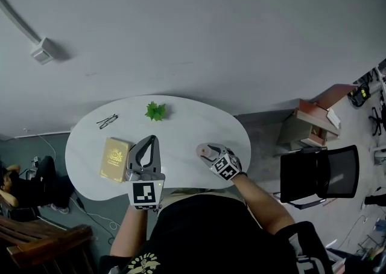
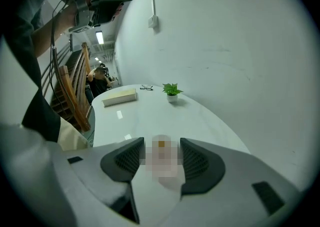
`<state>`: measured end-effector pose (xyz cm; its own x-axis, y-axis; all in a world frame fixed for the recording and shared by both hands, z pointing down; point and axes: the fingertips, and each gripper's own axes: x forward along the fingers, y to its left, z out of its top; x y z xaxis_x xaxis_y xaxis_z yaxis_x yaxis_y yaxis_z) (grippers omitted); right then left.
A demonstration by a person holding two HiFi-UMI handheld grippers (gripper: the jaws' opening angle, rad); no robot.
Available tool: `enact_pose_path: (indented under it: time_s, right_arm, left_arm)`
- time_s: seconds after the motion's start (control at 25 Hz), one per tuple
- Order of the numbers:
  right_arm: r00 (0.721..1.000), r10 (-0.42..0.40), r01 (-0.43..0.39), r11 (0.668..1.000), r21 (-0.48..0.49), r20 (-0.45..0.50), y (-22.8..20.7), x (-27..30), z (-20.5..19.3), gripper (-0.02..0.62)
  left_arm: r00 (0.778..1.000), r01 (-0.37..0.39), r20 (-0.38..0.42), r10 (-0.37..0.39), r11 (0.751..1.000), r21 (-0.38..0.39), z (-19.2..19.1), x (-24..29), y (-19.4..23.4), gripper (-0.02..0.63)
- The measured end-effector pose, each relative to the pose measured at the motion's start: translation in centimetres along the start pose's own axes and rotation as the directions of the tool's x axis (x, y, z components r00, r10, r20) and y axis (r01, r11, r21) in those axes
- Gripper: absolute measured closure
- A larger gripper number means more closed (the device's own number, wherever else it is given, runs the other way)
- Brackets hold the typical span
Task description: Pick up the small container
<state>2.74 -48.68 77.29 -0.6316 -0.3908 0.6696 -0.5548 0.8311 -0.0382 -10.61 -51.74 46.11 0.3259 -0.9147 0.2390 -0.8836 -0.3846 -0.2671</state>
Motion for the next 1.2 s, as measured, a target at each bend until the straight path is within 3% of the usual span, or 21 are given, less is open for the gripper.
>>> enact_pose_path:
  time_s: [0.2,0.44,1.2]
  right_arm:
    - [1.000,-0.008,0.008,1.000,-0.009,-0.008,-0.1,1.4,-0.5,0.382]
    - [1.000,-0.029,0.029,0.999,-0.026,0.005,0.0,2.1,-0.5,0.443]
    - [0.997,-0.042,0.041,0.999,0.015,0.058,-0.5,-0.8,1.0,0.459]
  left_arm:
    - [1.000,0.009,0.016,-0.009,1.000,-0.028,-0.7,1.6,1.2,0.601]
    - [0.999,0.017,-0.032,-0.018,1.000,-0.025,-2.2,2.5,2.1,0.601]
    - [1.000,0.009,-0.025,-0.010,0.999,-0.034,-2.1,1.2,1.0,0.601]
